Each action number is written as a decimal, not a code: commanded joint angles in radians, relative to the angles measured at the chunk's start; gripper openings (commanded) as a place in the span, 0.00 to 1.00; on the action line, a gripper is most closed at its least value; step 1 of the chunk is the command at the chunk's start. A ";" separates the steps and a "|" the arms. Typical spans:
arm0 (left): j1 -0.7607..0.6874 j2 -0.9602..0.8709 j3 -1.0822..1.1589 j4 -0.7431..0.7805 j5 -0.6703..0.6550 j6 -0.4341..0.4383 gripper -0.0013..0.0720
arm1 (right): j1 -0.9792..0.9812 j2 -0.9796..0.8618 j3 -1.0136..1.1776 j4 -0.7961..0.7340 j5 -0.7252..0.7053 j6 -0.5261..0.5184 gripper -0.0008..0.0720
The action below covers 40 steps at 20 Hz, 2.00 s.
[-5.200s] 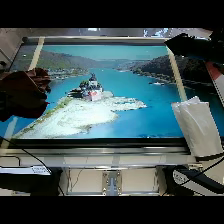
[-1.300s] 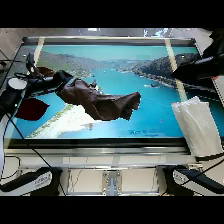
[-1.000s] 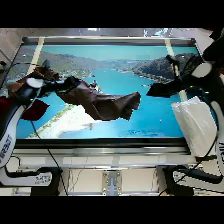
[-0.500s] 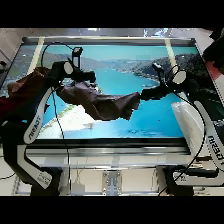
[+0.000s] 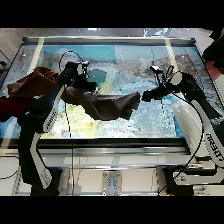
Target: Fold the shirts.
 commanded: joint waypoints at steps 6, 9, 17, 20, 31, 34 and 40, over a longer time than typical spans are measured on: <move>0.000 0.021 0.008 0.013 -0.019 0.021 0.03 | 0.001 -0.018 0.000 -0.005 -0.013 -0.012 0.71; 0.005 0.045 0.008 0.006 0.016 0.021 0.47 | 0.001 -0.018 0.000 0.001 -0.013 -0.011 0.71; -0.043 -0.005 0.008 -0.119 0.108 -0.011 0.97 | 0.001 -0.018 0.000 0.029 -0.013 -0.011 0.71; -0.068 -0.028 0.008 0.016 0.043 -0.019 0.86 | 0.001 -0.018 0.000 0.030 -0.013 -0.011 0.71; -0.066 0.053 0.008 0.315 -0.013 -0.051 0.03 | 0.018 -0.019 -0.019 0.102 0.048 -0.012 0.71; -0.059 0.132 0.008 0.367 -0.014 -0.034 0.03 | 0.107 -0.057 -0.070 0.107 -0.021 -0.012 0.71; -0.058 0.178 0.008 0.372 -0.047 0.017 0.03 | 0.261 -0.183 -0.075 0.045 -0.135 -0.032 0.70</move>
